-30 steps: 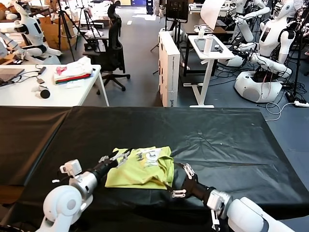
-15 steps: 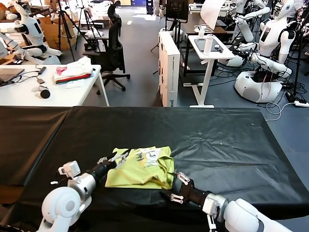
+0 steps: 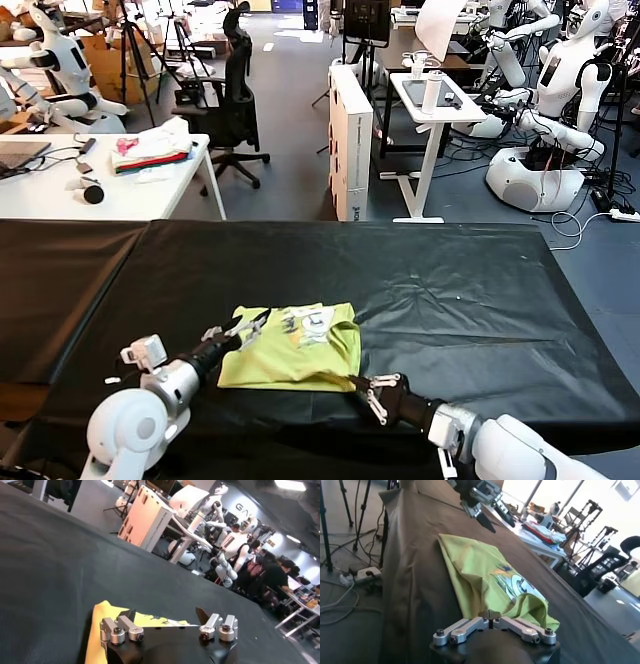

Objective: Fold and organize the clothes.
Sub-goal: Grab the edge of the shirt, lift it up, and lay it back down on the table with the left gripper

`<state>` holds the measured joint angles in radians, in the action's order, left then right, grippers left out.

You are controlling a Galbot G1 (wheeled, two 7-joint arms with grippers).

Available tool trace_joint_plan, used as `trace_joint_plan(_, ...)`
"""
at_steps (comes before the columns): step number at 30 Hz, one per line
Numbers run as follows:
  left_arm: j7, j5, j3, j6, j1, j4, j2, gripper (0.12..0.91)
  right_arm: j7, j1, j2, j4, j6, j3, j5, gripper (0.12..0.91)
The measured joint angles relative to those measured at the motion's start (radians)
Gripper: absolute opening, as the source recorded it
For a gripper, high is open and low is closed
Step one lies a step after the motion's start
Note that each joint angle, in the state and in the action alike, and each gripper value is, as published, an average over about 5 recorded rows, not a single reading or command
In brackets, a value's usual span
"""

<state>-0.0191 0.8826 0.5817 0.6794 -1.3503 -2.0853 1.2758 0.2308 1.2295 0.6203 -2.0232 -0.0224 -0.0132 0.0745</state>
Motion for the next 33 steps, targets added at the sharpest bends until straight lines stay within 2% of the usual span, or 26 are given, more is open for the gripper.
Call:
trace_joint_plan(3,0.000,-0.002,-0.003,0.000,-0.001,0.001,0.002,0.907,0.004,0.016,-0.002,0.002,0.008,0.014,-0.002,0.179)
trace_joint_plan(4,0.000,-0.002,-0.003,0.000,-0.001,0.001,0.002,0.907,0.005,0.022,-0.004,0.003,0.014,0.020,-0.001,0.216)
trace_joint_plan(8,0.000,-0.003,-0.003,0.000,-0.003,0.000,0.002,0.907,0.016,0.048,-0.018,0.000,0.067,0.050,0.038,0.458)
trace_joint_plan(12,0.001,-0.003,-0.003,0.000,-0.005,-0.003,0.002,0.907,0.028,0.070,-0.021,-0.010,0.130,0.095,0.135,0.704)
trace_joint_plan(15,0.001,-0.005,-0.004,-0.001,-0.005,-0.003,0.004,0.907,0.011,0.073,-0.009,-0.010,0.147,0.124,0.191,0.851)
trace_joint_plan(17,0.001,-0.007,-0.006,-0.002,-0.003,-0.003,0.005,0.907,-0.025,0.065,0.005,-0.002,0.129,0.129,0.210,0.892)
trace_joint_plan(21,0.007,-0.022,-0.007,-0.008,0.001,0.004,-0.001,0.907,-0.107,0.036,0.056,0.021,0.062,0.106,0.250,0.906)
trace_joint_plan(24,0.035,-0.053,-0.009,-0.024,-0.005,0.014,-0.021,0.907,-0.124,0.028,0.089,0.027,0.045,0.097,0.313,0.907)
trace_joint_plan(26,0.064,-0.067,-0.012,-0.036,-0.013,0.023,-0.043,0.907,-0.117,0.035,0.102,0.029,0.069,0.109,0.369,0.907)
trace_joint_plan(28,0.098,-0.059,-0.016,-0.042,-0.017,0.036,-0.080,0.907,-0.098,0.050,0.115,0.034,0.129,0.134,0.434,0.907)
trace_joint_plan(33,0.157,0.054,-0.018,-0.014,-0.004,0.072,-0.205,0.907,0.000,0.115,0.160,0.050,0.344,0.238,0.610,0.907)
